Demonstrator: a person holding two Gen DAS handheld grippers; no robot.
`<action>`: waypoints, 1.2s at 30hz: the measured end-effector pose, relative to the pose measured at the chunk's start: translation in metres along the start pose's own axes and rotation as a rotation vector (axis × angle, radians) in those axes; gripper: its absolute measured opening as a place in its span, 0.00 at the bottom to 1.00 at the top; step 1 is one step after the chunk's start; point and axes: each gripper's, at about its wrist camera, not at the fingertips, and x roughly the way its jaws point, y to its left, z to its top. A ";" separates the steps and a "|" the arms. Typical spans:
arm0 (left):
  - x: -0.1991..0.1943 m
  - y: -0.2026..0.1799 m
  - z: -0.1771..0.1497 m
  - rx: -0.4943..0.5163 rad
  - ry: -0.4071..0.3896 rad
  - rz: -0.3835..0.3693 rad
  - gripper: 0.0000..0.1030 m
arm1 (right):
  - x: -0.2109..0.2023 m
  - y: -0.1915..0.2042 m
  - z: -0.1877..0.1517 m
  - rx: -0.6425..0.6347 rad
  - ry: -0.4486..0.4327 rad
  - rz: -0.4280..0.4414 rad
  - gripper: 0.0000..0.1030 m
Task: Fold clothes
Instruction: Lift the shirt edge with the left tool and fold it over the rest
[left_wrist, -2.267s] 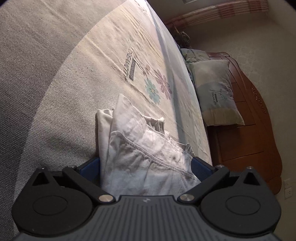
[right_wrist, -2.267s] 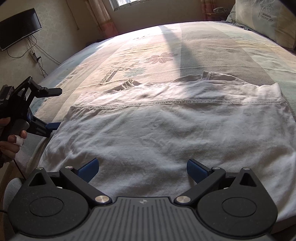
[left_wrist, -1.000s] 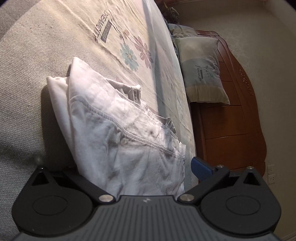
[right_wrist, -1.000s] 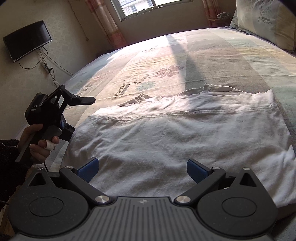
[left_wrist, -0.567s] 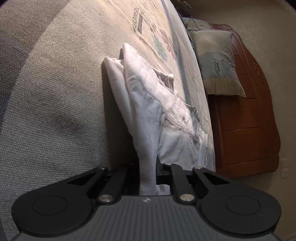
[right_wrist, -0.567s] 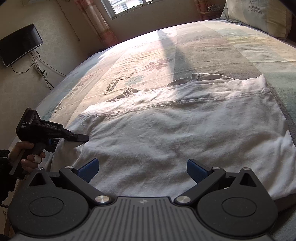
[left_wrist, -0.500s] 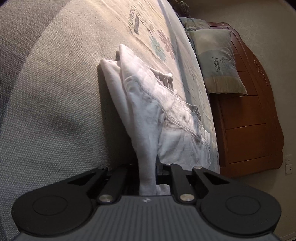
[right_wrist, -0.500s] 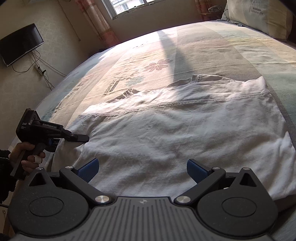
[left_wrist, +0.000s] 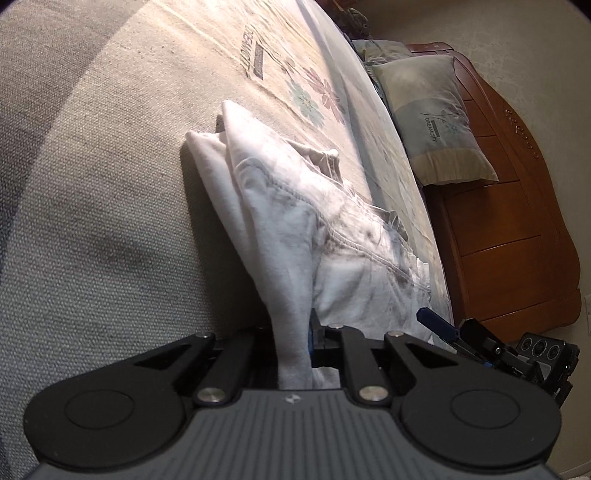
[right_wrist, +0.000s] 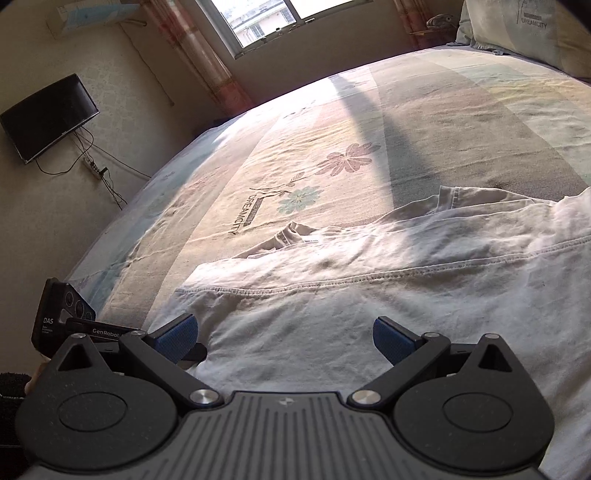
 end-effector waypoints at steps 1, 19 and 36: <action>0.000 0.000 0.000 0.001 0.000 -0.001 0.11 | 0.005 0.001 0.000 0.005 0.002 0.004 1.00; -0.001 -0.001 0.000 0.030 -0.003 0.005 0.11 | 0.092 -0.003 0.037 -0.020 -0.044 -0.145 1.00; 0.001 -0.026 -0.004 0.075 -0.032 0.128 0.11 | -0.002 0.033 -0.056 0.019 0.067 -0.172 1.00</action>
